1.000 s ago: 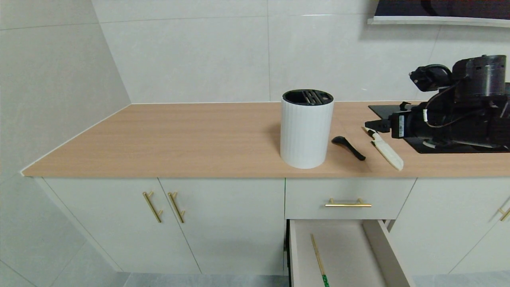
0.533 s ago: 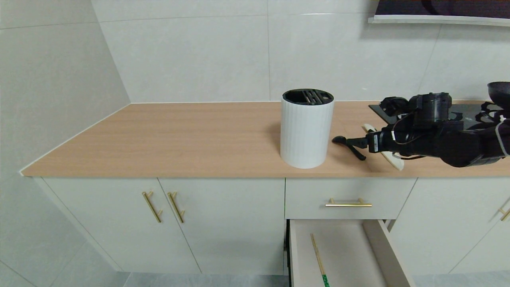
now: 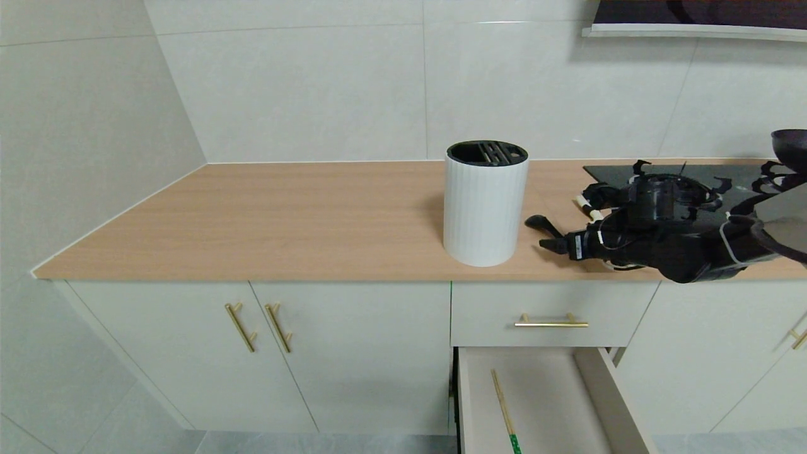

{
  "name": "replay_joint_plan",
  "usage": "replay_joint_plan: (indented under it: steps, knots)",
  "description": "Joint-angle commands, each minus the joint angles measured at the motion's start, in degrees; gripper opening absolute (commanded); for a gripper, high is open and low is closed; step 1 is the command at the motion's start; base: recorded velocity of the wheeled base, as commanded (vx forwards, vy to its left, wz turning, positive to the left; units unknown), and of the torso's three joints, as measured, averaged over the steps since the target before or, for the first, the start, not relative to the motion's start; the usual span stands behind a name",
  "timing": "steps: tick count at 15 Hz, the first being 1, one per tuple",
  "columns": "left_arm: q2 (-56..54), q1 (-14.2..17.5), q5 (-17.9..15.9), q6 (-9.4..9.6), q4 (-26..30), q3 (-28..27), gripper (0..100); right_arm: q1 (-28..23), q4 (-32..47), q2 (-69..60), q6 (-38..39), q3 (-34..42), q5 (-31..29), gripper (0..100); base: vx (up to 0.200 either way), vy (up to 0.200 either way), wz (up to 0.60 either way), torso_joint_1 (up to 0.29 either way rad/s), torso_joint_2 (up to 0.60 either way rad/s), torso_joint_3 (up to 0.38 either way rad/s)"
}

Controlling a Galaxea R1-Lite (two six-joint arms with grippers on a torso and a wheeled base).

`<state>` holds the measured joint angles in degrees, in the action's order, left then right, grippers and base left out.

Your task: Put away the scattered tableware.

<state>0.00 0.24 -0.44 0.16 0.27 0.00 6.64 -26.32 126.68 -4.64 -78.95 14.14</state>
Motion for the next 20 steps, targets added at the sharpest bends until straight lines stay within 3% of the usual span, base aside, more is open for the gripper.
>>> replay_joint_plan:
  steps: [1, 12, 13, 20]
  knots:
    - [0.0, 0.02, 0.0, 0.02, 0.0, 0.0, 100, 0.12, -0.75, 3.22, -0.01, -1.56, -0.17, 100, 0.0, 0.0, 0.0, 0.0, 0.0, 0.0]
    - [0.0, 0.02, 0.0, 0.02, 0.0, 0.0, 100, 0.21, -3.83, 5.5, 0.16, -3.5, -3.77, 100, 0.0, 0.0, 0.0, 0.0, 0.0, 0.0]
    - [0.0, 0.02, 0.0, 0.02, 0.0, 0.0, 100, 0.21, -3.83, 5.41, 0.16, -3.5, -3.95, 0, 0.0, 0.0, 0.0, 0.0, 0.0, 0.0]
    - [0.0, 0.02, 0.0, 0.02, 0.0, 0.0, 100, 0.21, -3.74, 5.41, 0.16, -3.32, -3.95, 0, 0.0, 0.0, 0.0, 0.0, 0.0, 0.0]
